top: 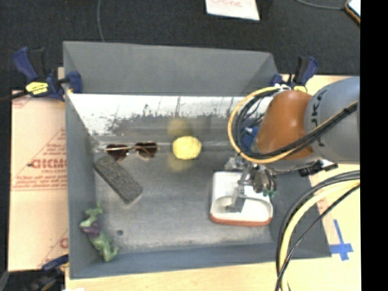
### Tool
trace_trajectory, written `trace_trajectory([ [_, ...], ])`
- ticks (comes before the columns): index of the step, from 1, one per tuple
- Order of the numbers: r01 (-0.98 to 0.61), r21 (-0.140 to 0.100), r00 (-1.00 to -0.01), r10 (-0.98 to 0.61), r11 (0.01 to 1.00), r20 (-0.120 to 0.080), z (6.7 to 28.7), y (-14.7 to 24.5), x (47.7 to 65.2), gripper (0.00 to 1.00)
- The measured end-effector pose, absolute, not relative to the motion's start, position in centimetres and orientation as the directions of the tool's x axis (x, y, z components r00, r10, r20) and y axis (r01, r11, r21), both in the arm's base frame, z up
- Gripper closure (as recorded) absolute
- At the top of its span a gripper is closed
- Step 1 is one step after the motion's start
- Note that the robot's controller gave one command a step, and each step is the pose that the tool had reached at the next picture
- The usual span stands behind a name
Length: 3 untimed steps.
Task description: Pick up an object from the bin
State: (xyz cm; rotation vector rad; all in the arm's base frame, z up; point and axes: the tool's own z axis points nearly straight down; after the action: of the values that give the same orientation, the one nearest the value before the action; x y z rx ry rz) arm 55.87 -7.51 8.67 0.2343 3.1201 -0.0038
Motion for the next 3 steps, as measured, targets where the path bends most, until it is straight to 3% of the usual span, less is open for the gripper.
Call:
trace_trajectory([
  [1,0.142,-0.002,-0.990,0.142,0.990,-0.003,11.0,-7.5,55.9,0.00],
  [2,-0.187,-0.005,-0.982,-0.187,0.982,-0.009,14.0,-6.7,57.0,0.00],
  [3,0.126,-0.002,-0.992,0.126,0.992,-0.019,9.2,-7.4,56.7,0.00],
])
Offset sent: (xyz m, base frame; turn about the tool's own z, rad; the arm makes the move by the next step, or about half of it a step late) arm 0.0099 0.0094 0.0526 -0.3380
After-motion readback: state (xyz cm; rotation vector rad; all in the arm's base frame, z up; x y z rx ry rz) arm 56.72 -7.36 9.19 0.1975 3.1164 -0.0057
